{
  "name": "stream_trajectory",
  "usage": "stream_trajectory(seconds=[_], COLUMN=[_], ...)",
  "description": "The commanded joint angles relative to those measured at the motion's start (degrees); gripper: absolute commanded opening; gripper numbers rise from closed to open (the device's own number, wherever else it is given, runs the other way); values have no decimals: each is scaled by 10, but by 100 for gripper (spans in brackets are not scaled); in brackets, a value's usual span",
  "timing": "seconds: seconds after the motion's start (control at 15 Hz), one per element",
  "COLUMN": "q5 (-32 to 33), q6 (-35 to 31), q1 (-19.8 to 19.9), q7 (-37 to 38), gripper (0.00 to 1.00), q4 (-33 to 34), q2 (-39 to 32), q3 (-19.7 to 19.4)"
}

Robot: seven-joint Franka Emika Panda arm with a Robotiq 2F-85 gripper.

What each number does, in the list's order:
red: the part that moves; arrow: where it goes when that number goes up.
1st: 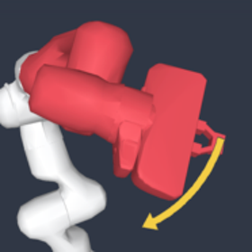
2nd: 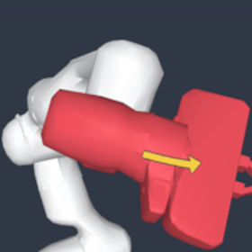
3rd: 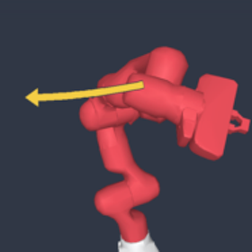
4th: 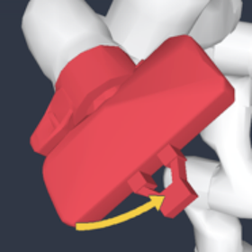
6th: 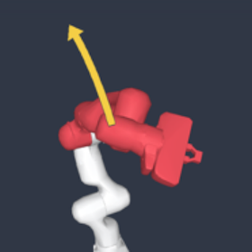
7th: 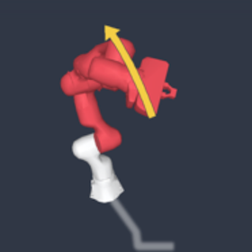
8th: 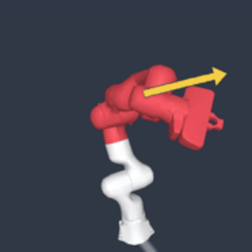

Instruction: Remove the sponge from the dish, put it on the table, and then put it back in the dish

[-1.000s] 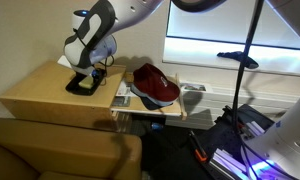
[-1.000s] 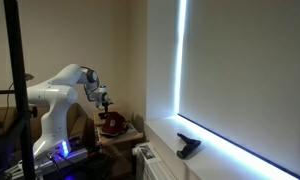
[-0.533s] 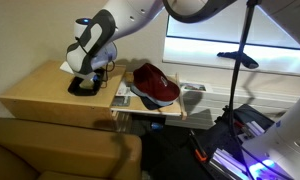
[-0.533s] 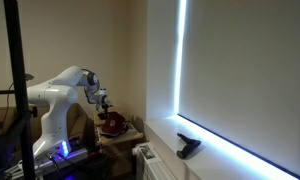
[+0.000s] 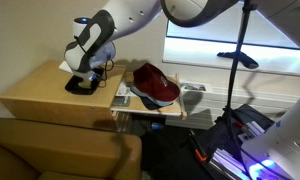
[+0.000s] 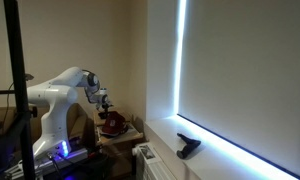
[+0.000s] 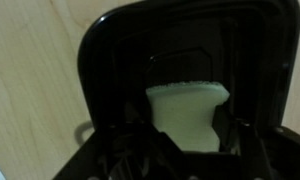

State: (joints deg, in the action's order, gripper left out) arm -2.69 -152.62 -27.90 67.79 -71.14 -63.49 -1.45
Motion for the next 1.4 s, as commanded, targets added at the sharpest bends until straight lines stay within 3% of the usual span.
stream_trajectory(seconds=[0.0,0.33,0.73,1.0,1.33], q5=[-5,-2,-5,6,-19], q6=[51,93,92,109,225], q1=[11,12,9,6,38], q7=[-10,-10,-11,-10,-52], gripper=[31,1,1,1,1], q4=[29,54,42,-5,-126], q2=[-8,-4,25,88,230], q3=[11,14,14,1,23])
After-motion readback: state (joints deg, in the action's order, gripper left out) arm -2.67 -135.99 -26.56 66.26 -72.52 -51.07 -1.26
